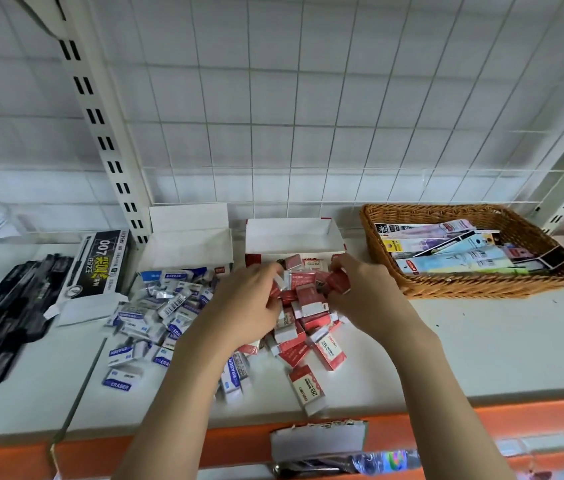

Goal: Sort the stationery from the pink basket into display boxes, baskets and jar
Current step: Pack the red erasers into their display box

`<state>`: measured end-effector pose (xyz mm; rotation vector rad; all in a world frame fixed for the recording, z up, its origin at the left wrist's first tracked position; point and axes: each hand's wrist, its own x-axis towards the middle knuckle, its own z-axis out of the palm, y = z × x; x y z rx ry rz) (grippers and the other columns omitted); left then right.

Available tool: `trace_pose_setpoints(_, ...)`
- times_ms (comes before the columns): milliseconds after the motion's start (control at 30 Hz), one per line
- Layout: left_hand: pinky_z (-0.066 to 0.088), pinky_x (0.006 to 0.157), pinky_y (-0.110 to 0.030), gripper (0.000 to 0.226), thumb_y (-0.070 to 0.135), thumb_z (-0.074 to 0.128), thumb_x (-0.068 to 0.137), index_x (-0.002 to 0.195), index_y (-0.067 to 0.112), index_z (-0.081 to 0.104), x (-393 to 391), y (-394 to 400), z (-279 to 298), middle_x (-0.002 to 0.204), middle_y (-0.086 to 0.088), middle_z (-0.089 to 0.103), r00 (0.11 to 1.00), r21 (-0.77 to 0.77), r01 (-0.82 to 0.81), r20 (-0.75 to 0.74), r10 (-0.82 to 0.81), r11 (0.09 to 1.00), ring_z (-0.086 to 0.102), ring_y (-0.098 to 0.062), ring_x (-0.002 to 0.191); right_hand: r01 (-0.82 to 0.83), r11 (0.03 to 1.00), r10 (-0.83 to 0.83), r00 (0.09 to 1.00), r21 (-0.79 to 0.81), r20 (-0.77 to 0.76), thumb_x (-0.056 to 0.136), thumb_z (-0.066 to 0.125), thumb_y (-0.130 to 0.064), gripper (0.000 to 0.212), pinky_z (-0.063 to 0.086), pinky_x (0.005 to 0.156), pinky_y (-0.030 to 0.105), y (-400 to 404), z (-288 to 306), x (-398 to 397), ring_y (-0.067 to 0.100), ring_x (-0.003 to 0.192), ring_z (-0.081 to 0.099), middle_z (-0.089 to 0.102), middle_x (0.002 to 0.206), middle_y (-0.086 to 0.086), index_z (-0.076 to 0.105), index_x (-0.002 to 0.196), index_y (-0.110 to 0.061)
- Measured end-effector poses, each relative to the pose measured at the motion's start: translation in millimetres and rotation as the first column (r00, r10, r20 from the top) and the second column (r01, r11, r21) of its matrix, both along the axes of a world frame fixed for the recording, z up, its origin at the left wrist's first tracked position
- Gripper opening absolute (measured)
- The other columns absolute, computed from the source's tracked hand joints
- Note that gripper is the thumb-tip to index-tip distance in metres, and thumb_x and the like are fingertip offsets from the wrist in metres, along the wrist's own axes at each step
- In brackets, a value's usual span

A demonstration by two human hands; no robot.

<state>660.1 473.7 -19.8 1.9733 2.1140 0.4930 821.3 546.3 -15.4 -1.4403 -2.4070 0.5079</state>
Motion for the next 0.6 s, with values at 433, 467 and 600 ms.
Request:
trace_pose_setpoints(433, 0.028, 0.048, -0.02, 0.039, 0.016, 0.046, 0.096, 0.132, 0.01, 0.031, -3.6, 4.3, 4.6, 0.079, 0.003, 0.047, 0.996, -0.167, -0.005, -0.085, -0.01, 0.986, 0.043, -0.007, 0.061, 0.014, 1.0, -0.014, 1.0, -0.019, 0.007, 0.091, 0.057, -0.029, 0.032, 0.051, 0.072, 0.029, -7.6, -16.4, 11.0, 0.019, 0.089, 0.059, 0.062, 0.107, 0.004, 0.049, 0.118, -0.015)
trace_pose_setpoints(467, 0.032, 0.051, -0.021, 0.039, 0.017, 0.047, 0.096, 0.131, 0.01, 0.031, -3.7, 5.0, 5.8, 0.083, 0.0, 0.051, 0.996, -0.181, -0.007, -0.085, -0.008, 0.983, 0.048, -0.01, 0.065, 0.017, 1.0, -0.017, 1.0, -0.027, 0.007, 0.091, 0.057, -0.029, 0.032, 0.05, 0.07, 0.028, -7.9, -16.5, 10.1, 0.019, 0.089, 0.058, 0.061, 0.107, 0.004, 0.048, 0.118, -0.015)
trace_pose_setpoints(600, 0.04, 0.058, -0.028, 0.038, 0.023, 0.049, 0.094, 0.126, 0.011, 0.032, -6.1, 7.7, 8.6, 0.087, -0.004, 0.057, 0.996, -0.224, -0.033, -0.092, 0.013, 0.974, 0.057, -0.019, 0.077, 0.043, 0.997, -0.043, 0.999, -0.057, -0.003, 0.089, 0.056, -0.037, 0.032, 0.047, 0.066, 0.028, -10.1, -18.5, 9.5, 0.018, 0.087, 0.057, 0.06, 0.1, 0.003, 0.044, 0.111, -0.017)
